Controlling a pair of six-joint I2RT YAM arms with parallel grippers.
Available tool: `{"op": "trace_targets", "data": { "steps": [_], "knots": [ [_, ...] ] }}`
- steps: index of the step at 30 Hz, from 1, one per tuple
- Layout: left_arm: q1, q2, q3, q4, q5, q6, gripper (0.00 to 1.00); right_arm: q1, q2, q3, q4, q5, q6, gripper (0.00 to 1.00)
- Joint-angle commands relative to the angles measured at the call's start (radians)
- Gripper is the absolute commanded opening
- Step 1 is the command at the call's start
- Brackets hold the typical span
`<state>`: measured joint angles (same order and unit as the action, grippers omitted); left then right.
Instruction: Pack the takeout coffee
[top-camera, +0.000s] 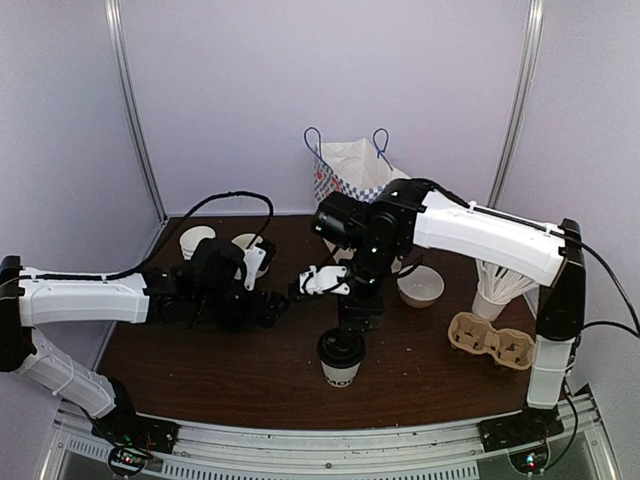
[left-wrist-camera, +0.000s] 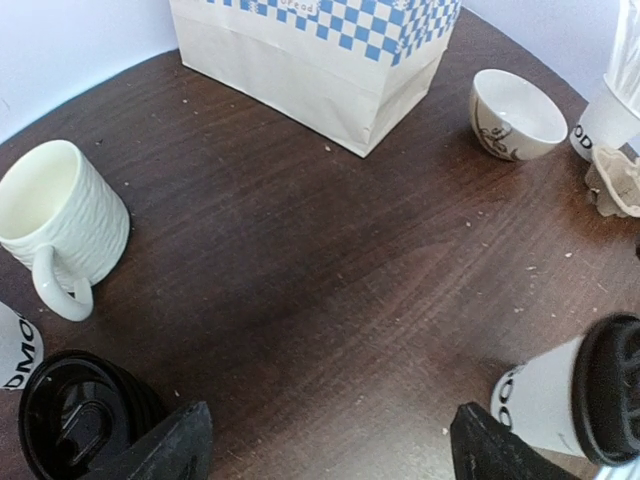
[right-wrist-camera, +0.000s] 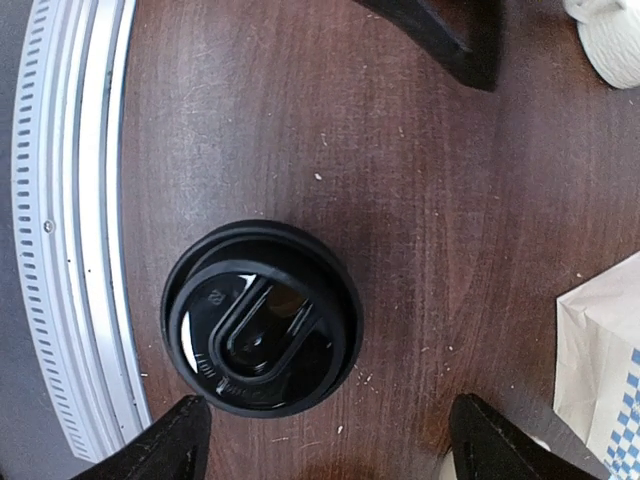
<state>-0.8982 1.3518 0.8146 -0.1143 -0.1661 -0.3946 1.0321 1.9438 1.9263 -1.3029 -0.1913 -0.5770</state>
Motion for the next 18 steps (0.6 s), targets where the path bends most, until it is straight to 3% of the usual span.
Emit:
{"op": "trace_targets", "data": {
  "steps": [1, 4, 8, 12, 18],
  "knots": [
    [0.01, 0.029, 0.132, -0.121, 0.235, -0.056, 0.83, -0.094, -0.139, -0.107, 0.068, -0.075, 0.066, 0.85],
    [0.012, 0.075, 0.188, -0.189, 0.422, -0.089, 0.77, -0.176, -0.186, -0.188, 0.08, -0.169, 0.111, 0.81],
    [0.012, 0.101, 0.187, -0.13, 0.617, -0.164, 0.71, -0.323, -0.245, -0.356, 0.185, -0.378, 0.211, 0.7],
    [0.014, 0.119, 0.19, -0.135, 0.619, -0.207, 0.6, -0.368, -0.255, -0.465, 0.208, -0.479, 0.192, 0.58],
    [0.036, 0.129, 0.133, -0.035, 0.699, -0.319, 0.49, -0.37, -0.241, -0.57, 0.254, -0.65, 0.22, 0.56]
  ]
}}
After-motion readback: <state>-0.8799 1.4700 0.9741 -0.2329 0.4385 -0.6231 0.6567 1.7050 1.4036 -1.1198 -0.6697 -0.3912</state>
